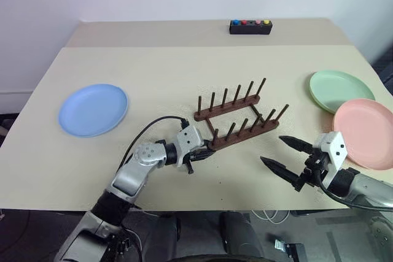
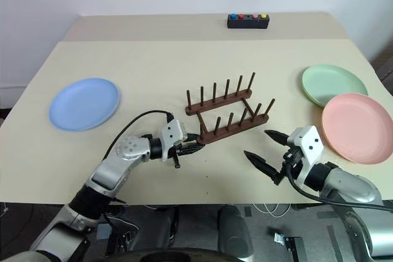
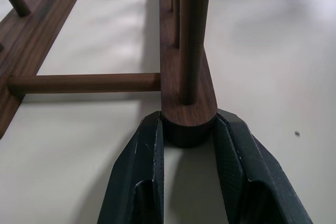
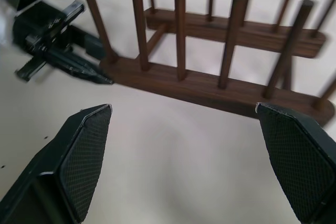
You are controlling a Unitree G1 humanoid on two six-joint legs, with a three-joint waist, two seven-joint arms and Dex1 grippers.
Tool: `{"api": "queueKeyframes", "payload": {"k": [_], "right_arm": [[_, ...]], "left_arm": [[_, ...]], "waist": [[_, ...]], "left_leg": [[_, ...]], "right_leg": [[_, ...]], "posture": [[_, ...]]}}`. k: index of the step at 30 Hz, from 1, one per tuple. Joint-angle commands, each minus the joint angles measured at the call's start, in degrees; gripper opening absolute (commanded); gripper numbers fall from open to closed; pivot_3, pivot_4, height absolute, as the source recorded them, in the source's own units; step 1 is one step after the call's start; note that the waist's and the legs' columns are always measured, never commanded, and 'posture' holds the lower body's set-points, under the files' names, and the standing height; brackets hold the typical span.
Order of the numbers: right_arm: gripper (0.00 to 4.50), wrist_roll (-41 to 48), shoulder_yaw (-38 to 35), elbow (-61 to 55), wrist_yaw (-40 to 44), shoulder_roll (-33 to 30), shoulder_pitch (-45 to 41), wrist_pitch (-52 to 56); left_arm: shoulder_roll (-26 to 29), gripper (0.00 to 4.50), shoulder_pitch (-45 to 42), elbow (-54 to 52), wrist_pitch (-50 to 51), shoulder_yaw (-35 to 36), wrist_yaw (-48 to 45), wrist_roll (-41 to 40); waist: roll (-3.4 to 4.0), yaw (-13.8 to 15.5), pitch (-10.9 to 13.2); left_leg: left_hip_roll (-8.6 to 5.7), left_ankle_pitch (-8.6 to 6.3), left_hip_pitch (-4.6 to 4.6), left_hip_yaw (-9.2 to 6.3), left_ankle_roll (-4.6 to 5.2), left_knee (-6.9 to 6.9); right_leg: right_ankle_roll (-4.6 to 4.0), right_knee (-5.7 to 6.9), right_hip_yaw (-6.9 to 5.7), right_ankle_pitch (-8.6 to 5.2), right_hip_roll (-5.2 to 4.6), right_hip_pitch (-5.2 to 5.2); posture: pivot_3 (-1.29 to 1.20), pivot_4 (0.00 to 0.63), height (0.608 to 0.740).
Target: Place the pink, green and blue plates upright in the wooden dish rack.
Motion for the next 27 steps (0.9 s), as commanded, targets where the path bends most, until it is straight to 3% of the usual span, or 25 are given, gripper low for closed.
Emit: {"api": "queueKeyframes", "payload": {"k": [1, 11, 20, 27], "right_arm": [[4.50, -0.5, -0.1, -1.6, 0.1, -0.8, 0.8, -0.1], [4.50, -2.5, -2.4, -2.2, -0.8, -0.3, 4.9, -1.6], [4.50, -3.6, -1.5, -0.4, -0.8, 0.0, 4.6, -3.2], [4.50, -7.5, -1.4, 6.0, 0.0, 1.1, 5.3, -9.0]], "left_arm": [[-0.5, 0.77, -4.1, 5.9, -4.3, -0.6, -4.9, -0.1], [-3.7, 0.77, -10.5, 19.6, -13.9, -0.2, -10.4, 1.7], [-4.3, 0.77, -11.8, 23.9, -16.7, 1.1, -10.1, 2.9], [-3.2, 4.03, -10.2, 21.9, -14.9, 4.1, -8.1, 2.1]], "waist": [[-0.01, -0.1, 0.0], [-0.03, 0.0, 0.0], [-0.03, -0.1, 0.0], [-0.04, -0.3, 0.0]], "left_leg": [[-0.01, 0.00, -0.02, 0.00, 0.00, 0.00], [-0.01, -0.03, -0.23, -0.01, 0.05, 0.02], [-0.01, -0.03, -0.20, -0.01, 0.06, 0.03], [-0.01, -0.04, -0.18, -0.01, 0.07, -0.03]], "right_leg": [[0.00, -0.04, 0.00, 0.00, 0.00, 0.00], [0.05, -0.06, -0.01, 0.09, -0.01, -0.17], [0.06, -0.06, -0.01, 0.08, -0.01, -0.14], [0.18, -0.05, -0.01, 0.14, 0.00, -0.16]], "posture": [[0.00, 0.150, 0.740], [0.00, 0.150, 0.740], [0.00, 0.150, 0.740], [0.00, 0.150, 0.740]]}}
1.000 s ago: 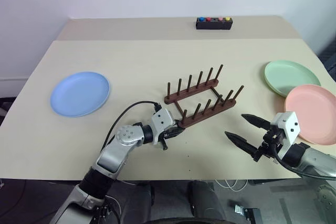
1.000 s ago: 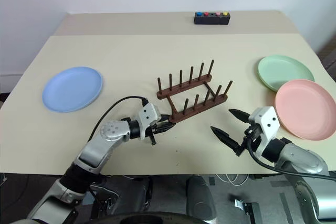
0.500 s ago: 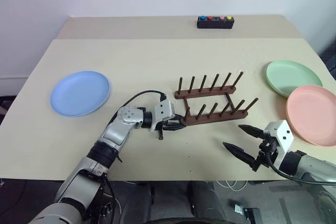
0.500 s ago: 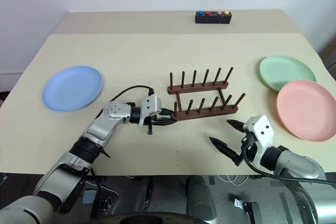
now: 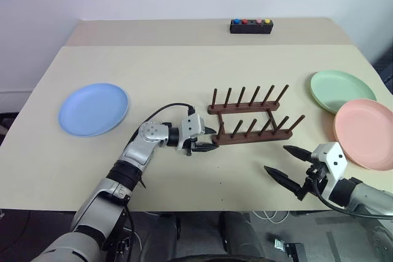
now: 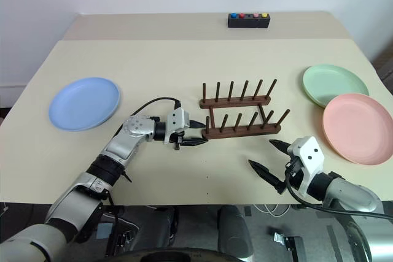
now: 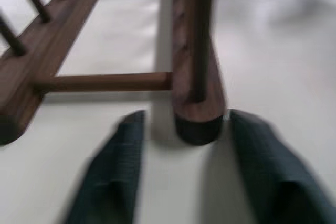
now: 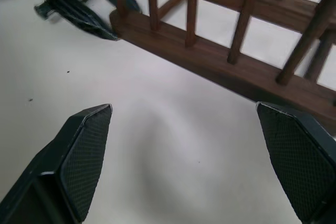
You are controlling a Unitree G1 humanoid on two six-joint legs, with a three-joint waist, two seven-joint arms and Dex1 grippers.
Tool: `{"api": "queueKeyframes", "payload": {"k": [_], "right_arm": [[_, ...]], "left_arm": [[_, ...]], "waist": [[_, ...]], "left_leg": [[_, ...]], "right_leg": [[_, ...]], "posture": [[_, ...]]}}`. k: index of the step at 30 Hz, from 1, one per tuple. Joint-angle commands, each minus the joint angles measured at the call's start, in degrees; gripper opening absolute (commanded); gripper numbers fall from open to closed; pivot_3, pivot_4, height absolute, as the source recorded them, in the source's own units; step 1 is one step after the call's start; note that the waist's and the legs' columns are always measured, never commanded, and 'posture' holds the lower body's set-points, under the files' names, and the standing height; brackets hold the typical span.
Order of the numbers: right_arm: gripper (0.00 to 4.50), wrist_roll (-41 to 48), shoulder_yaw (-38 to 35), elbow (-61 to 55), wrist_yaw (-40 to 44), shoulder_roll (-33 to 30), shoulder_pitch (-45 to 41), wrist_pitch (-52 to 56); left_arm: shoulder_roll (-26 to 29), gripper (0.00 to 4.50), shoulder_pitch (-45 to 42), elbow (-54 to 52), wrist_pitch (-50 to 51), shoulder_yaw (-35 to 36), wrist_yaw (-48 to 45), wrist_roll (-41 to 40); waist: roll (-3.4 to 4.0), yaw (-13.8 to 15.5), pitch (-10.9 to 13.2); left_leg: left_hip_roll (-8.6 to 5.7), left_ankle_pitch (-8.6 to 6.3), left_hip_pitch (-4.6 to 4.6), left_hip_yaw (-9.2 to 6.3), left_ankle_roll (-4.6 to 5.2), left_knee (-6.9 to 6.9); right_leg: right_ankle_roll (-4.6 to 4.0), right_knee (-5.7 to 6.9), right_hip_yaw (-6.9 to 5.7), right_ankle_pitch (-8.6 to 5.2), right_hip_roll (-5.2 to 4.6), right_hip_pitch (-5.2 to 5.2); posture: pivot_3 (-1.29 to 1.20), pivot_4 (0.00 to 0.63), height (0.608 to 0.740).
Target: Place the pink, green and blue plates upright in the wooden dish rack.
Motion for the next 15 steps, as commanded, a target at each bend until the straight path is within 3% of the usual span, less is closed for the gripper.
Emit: {"api": "queueKeyframes", "payload": {"k": [1, 3, 5, 8, 13, 14, 15], "right_arm": [[4.50, -2.6, -1.1, 3.5, 0.0, 1.0, 0.2, -4.4], [4.50, -3.3, -1.4, 4.8, 0.1, 1.3, 0.3, -6.1], [3.97, -5.2, -2.2, 8.2, -0.9, 1.4, 0.1, -7.6], [2.74, -5.7, -2.6, 9.7, -1.2, 1.9, 0.1, -8.9], [0.28, -11.0, -0.4, 12.8, -7.6, 4.4, -3.9, -10.8], [0.00, -12.0, 0.3, 13.2, -8.3, 4.9, -4.6, -11.1], [0.00, -12.5, 0.7, 13.4, -8.6, 5.2, -4.9, -11.4]], "left_arm": [[1.2, 4.47, 1.7, -1.6, 1.0, 2.0, 2.3, 0.4], [1.5, 4.47, 2.6, -3.0, 2.1, 2.6, 3.2, 0.2], [2.5, 4.50, 5.9, -8.3, 5.7, 4.4, 3.8, -1.9], [4.3, 3.61, 12.0, -17.7, 10.1, 5.5, 3.9, -4.5], [5.8, 1.18, 18.7, -28.9, 16.1, 3.6, 4.2, -6.4], [5.7, 0.66, 19.1, -30.0, 17.0, 3.0, 4.5, -6.1], [5.6, 0.66, 19.2, -30.8, 17.7, 2.5, 4.7, -5.9]], "waist": [[0.00, -0.1, 0.0], [0.00, -0.2, 0.0], [0.01, -0.4, 0.0], [0.03, -0.4, 0.0], [0.02, -0.1, 0.0], [0.02, 0.0, 0.0], [0.02, 0.1, 0.0]], "left_leg": [[0.00, -0.01, 0.01, 0.00, 0.02, -0.01], [0.00, -0.01, 0.03, 0.00, 0.02, -0.03], [0.01, -0.01, 0.06, 0.00, 0.02, -0.04], [0.03, -0.02, 0.11, 0.01, 0.03, -0.11], [0.03, -0.02, 0.16, 0.01, 0.02, -0.07], [0.03, -0.02, 0.16, 0.02, 0.02, -0.02], [0.02, -0.02, 0.15, 0.02, 0.02, 0.00]], "right_leg": [[0.02, 0.00, 0.00, 0.01, 0.00, 0.00], [0.03, 0.01, 0.00, 0.01, 0.00, -0.01], [0.03, 0.04, 0.00, 0.01, 0.00, -0.01], [0.02, 0.07, 0.02, 0.01, 0.00, -0.02], [-0.20, 0.07, 0.02, -0.11, 0.00, 0.08], [-0.21, 0.06, 0.03, -0.12, -0.01, 0.08], [-0.22, 0.05, 0.02, -0.13, -0.01, 0.09]], "posture": [[0.00, 0.150, 0.740], [0.00, 0.150, 0.740], [0.00, 0.150, 0.740], [0.00, 0.150, 0.740], [0.00, 0.150, 0.740], [0.00, 0.150, 0.740], [0.00, 0.150, 0.740]]}}
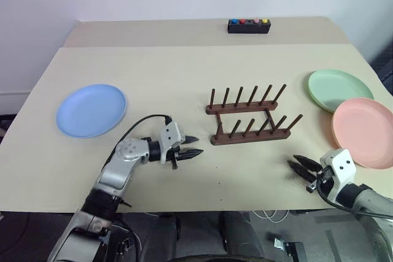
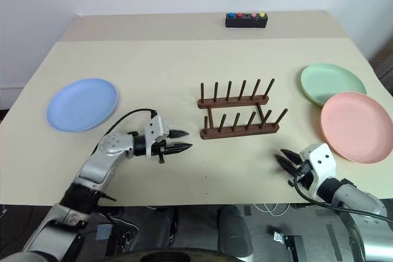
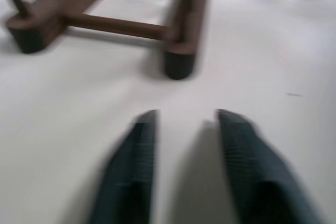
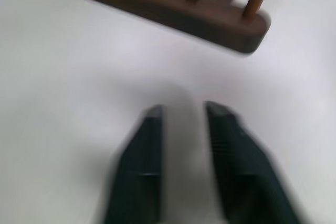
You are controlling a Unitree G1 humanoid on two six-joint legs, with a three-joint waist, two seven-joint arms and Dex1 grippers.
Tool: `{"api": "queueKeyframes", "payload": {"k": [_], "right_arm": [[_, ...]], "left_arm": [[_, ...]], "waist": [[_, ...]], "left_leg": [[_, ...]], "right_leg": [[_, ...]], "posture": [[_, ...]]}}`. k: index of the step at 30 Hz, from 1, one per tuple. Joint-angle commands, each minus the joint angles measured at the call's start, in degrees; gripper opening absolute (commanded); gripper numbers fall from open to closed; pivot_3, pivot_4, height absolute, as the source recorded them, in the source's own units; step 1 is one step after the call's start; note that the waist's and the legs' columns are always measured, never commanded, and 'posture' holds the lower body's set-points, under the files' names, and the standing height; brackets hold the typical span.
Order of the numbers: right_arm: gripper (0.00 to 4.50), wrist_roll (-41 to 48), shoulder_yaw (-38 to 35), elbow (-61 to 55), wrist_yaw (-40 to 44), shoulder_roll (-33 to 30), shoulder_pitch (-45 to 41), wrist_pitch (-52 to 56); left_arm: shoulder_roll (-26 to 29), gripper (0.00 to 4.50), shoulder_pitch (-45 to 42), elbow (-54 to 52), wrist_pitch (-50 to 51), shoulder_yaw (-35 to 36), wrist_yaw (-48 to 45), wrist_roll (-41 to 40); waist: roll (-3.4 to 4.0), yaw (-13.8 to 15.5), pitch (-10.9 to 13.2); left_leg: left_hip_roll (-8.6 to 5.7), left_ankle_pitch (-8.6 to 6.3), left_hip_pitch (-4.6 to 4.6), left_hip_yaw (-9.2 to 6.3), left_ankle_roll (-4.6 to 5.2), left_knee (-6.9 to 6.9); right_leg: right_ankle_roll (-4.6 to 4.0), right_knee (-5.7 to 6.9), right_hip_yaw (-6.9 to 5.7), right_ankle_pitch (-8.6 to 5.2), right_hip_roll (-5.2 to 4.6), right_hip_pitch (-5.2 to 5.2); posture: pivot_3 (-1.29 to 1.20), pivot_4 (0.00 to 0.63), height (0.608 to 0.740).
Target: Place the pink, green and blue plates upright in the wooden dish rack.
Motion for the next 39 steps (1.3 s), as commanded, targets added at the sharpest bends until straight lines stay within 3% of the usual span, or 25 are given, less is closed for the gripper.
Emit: {"api": "queueKeyframes", "payload": {"k": [1, 9, 28, 39], "right_arm": [[0.00, -2.4, 0.9, 0.2, -2.4, 1.2, -1.2, -1.9], [0.00, -5.5, 3.2, 3.9, -4.6, 1.5, -7.0, -1.6], [0.00, -10.4, 9.7, 11.9, -6.4, 2.5, -18.9, -4.7], [0.00, -9.0, 8.2, 7.7, -4.9, 1.0, -16.5, -4.9]], "left_arm": [[-0.5, 0.66, 0.4, -4.5, 2.7, -1.8, 0.9, -0.4], [-4.8, 0.66, -2.2, -3.0, 4.5, -6.5, 5.4, 3.0], [-8.6, 0.66, -8.9, 10.5, -4.6, -2.4, 16.9, 7.8], [-8.3, 0.66, -8.3, 9.9, -5.0, -2.3, 16.4, 6.9]], "waist": [[0.00, 0.2, 0.0], [0.01, -0.1, 0.0], [0.02, -0.2, 0.0], [0.03, -0.1, 0.0]], "left_leg": [[0.00, 0.00, -0.01, 0.00, 0.00, 0.00], [0.00, 0.00, -0.03, 0.00, 0.00, -0.02], [-0.01, 0.00, 0.06, 0.00, 0.00, -0.03], [-0.01, 0.00, 0.06, 0.00, 0.00, -0.04]], "right_leg": [[0.00, 0.00, 0.00, 0.00, 0.00, 0.00], [0.01, 0.00, 0.00, 0.02, 0.01, -0.05], [0.13, 0.03, 0.00, 0.08, 0.01, 0.01], [0.23, 0.03, 0.00, 0.14, 0.01, 0.01]], "posture": [[0.00, 0.150, 0.740], [0.00, 0.150, 0.740], [0.00, 0.150, 0.740], [0.00, 0.150, 0.740]]}}
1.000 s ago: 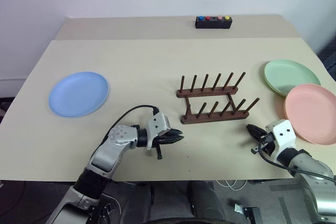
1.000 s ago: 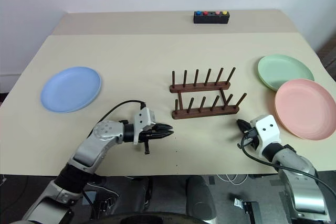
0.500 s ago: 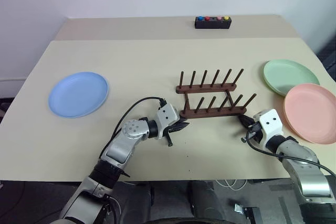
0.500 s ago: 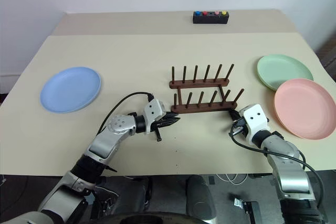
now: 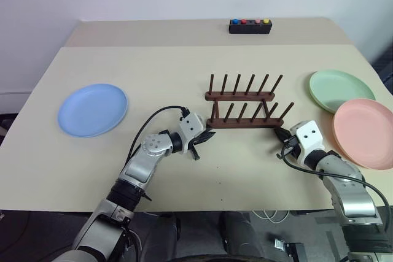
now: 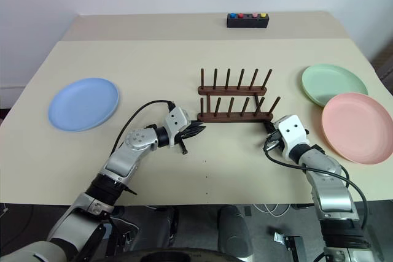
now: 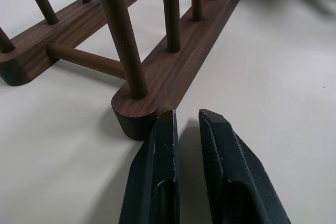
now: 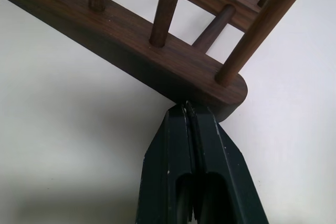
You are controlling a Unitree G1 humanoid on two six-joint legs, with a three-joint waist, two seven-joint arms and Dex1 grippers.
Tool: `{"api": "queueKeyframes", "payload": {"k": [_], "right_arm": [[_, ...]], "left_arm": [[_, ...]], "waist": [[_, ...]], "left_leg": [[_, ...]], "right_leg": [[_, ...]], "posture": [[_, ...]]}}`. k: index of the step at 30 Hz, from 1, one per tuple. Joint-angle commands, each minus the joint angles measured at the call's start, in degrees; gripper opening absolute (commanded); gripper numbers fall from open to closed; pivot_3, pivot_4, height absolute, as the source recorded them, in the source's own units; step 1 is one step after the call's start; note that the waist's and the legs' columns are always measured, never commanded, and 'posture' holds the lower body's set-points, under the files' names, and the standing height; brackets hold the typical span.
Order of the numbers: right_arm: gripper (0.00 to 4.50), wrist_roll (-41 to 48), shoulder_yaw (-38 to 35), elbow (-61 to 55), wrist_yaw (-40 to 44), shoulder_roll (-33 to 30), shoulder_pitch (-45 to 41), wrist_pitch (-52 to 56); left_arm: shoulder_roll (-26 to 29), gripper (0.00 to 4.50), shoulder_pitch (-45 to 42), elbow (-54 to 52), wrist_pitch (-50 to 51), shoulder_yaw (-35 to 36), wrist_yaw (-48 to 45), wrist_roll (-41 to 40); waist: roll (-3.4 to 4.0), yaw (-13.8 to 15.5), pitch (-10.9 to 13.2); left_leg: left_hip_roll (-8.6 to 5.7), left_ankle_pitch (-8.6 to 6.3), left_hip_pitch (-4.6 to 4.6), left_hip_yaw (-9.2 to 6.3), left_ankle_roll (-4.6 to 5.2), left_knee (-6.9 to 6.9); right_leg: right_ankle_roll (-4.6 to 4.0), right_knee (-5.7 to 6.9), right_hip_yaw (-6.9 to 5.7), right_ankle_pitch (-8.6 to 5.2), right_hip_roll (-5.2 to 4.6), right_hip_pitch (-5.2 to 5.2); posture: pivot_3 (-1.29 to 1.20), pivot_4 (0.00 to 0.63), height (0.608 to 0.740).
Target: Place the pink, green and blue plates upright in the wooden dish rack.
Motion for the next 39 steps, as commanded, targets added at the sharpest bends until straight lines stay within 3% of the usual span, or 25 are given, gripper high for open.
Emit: {"api": "queueKeyframes", "payload": {"k": [1, 2, 5, 12, 13, 24, 27, 34, 39], "right_arm": [[0.00, 3.0, -3.1, -7.4, 2.1, -1.8, 2.9, 0.9], [0.00, 4.4, -4.2, -9.5, 3.0, -2.4, 4.0, 2.0], [0.86, 8.0, -8.9, -16.1, 4.9, -4.9, 7.9, 5.9], [4.29, 6.2, -20.2, -18.3, 3.3, -10.7, 12.4, 10.4], [4.46, 5.7, -20.8, -17.8, 2.8, -10.9, 12.8, 10.9], [4.46, -0.6, -19.1, -14.0, -6.0, -8.2, 12.9, 19.4], [3.60, -1.0, -18.2, -13.4, -6.2, -8.1, 12.7, 20.2], [0.06, -4.2, -14.4, -14.7, -8.4, -8.5, 12.3, 22.3], [0.06, -7.4, -13.5, -18.1, -10.3, -8.7, 13.0, 24.3]], "left_arm": [[0.8, 0.66, 1.1, -2.1, 0.2, 1.5, -0.8, -0.9], [1.1, 0.66, 1.4, -2.7, 0.3, 1.7, -1.3, -1.5], [2.0, 0.63, 2.8, -5.8, 1.1, 3.0, -3.8, -4.4], [5.1, 0.63, 5.5, -11.1, 1.2, 2.5, -12.5, -9.5], [5.2, 0.63, 5.4, -11.2, 1.2, 2.3, -13.2, -9.8], [4.6, 0.63, 5.0, -11.1, 0.6, 1.6, -14.8, -9.5], [4.7, 0.63, 5.3, -11.2, 0.5, 1.5, -14.4, -9.1], [5.0, 0.63, 6.0, -11.6, 0.1, 1.2, -14.0, -8.8], [4.9, 0.63, 6.5, -11.9, 0.1, 0.7, -14.3, -8.6]], "waist": [[0.01, 0.1, 0.0], [0.00, 0.0, 0.0], [0.02, -0.2, 0.0], [-0.01, 0.1, 0.0], [-0.01, 0.1, 0.0], [0.00, 0.1, 0.0], [0.00, 0.1, 0.0], [0.00, 0.1, 0.0], [0.00, 0.1, 0.0]], "left_leg": [[0.00, 0.00, 0.00, 0.00, 0.00, -0.01], [0.00, 0.00, -0.02, 0.00, 0.00, -0.03], [0.00, 0.00, -0.04, 0.00, 0.00, -0.06], [0.00, 0.00, -0.09, 0.00, 0.00, 0.02], [0.00, 0.00, -0.10, 0.01, 0.00, 0.02], [0.00, 0.00, -0.19, 0.01, 0.00, 0.01], [0.00, 0.00, -0.20, 0.01, 0.01, 0.01], [0.00, 0.00, -0.22, 0.01, 0.01, 0.01], [0.00, 0.00, -0.23, 0.00, 0.01, 0.02]], "right_leg": [[0.00, 0.00, 0.00, 0.00, 0.00, -0.01], [0.01, 0.00, 0.00, -0.01, 0.00, -0.03], [0.02, 0.00, 0.01, -0.01, -0.01, -0.06], [-0.20, -0.03, 0.01, -0.12, -0.01, -0.05], [-0.21, -0.04, 0.00, -0.13, 0.00, -0.05], [-0.22, -0.06, 0.00, -0.13, -0.01, -0.13], [-0.22, -0.06, 0.00, -0.13, -0.01, -0.14], [-0.22, -0.06, 0.00, -0.13, -0.01, -0.15], [-0.22, -0.06, 0.00, -0.13, -0.01, -0.16]], "posture": [[0.00, 0.150, 0.740], [0.00, 0.150, 0.740], [0.00, 0.150, 0.740], [0.00, 0.150, 0.740], [0.00, 0.150, 0.740], [0.00, 0.150, 0.740], [0.00, 0.150, 0.740], [0.00, 0.150, 0.740], [0.00, 0.150, 0.740]]}}
